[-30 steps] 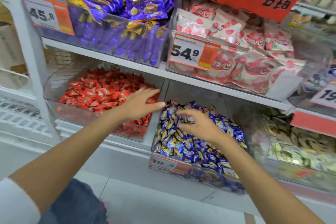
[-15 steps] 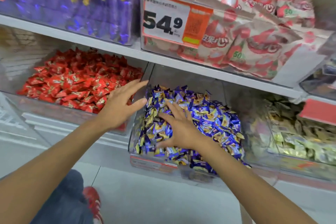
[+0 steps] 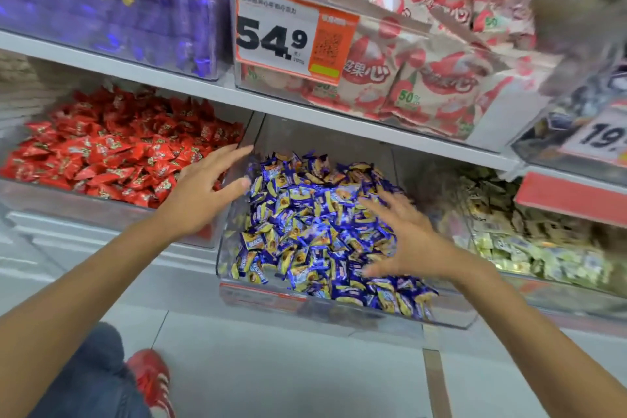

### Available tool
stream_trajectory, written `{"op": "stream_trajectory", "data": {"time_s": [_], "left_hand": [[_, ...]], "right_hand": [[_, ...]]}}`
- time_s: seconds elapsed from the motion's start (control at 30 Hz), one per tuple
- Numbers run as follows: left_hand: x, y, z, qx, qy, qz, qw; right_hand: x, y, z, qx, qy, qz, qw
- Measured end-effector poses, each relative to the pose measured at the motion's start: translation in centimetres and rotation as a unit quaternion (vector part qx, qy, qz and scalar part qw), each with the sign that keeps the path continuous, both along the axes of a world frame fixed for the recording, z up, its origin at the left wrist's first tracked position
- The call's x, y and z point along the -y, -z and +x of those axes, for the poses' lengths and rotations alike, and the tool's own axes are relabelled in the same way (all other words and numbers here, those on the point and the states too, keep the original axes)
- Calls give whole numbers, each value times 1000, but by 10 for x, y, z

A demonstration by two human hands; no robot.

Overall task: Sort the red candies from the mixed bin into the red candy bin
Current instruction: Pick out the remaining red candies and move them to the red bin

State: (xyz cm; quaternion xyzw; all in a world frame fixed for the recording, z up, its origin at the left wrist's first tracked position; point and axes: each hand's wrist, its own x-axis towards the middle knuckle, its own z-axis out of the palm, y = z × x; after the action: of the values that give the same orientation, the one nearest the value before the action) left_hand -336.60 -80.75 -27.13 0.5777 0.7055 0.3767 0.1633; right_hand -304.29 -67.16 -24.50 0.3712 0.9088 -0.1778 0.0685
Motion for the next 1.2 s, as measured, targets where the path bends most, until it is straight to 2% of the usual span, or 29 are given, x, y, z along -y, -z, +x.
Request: {"op": "stream_trajectory", "data": {"time_s": [0.1, 0.17, 0.3, 0.37, 0.43, 0.53, 0.63, 0.73, 0.93, 1.03, 1.2], "left_hand": [[0, 0, 0, 0, 3, 1, 1000], [-1, 0, 0, -1, 9, -2, 1000], [-2, -1, -1, -10, 8, -5, 1000], [-1, -3, -1, -4, 15, 5, 1000], [1, -4, 0, 3, 23, 9, 1000], [0, -5, -1, 4, 15, -2, 1000], [-1, -4, 2, 20, 10, -9, 1000], [-1, -8, 10, 30, 5, 4, 1000], [3, -12, 16, 4, -11, -5, 1000], [3, -11, 15, -7, -5, -13, 1000], [2, -10, 8, -30, 0, -22, 999]], "right_hand": [[12, 24, 18, 124, -20, -20, 992], [16, 38, 10, 132, -20, -1, 991], [17, 53, -39, 63, 10, 73, 995], [11, 50, -60, 8, 53, 59, 997], [1, 40, -68, -86, 91, 32, 992], [-17, 24, -44, -178, 107, 20, 978], [-27, 11, -3, -179, 131, 23, 975], [-31, 4, 21, -176, 176, -21, 968], [-34, 7, -31, -166, 256, -110, 946], [-29, 19, -71, -137, 216, -129, 958], [11, 14, -106, -117, 33, -124, 985]]}}
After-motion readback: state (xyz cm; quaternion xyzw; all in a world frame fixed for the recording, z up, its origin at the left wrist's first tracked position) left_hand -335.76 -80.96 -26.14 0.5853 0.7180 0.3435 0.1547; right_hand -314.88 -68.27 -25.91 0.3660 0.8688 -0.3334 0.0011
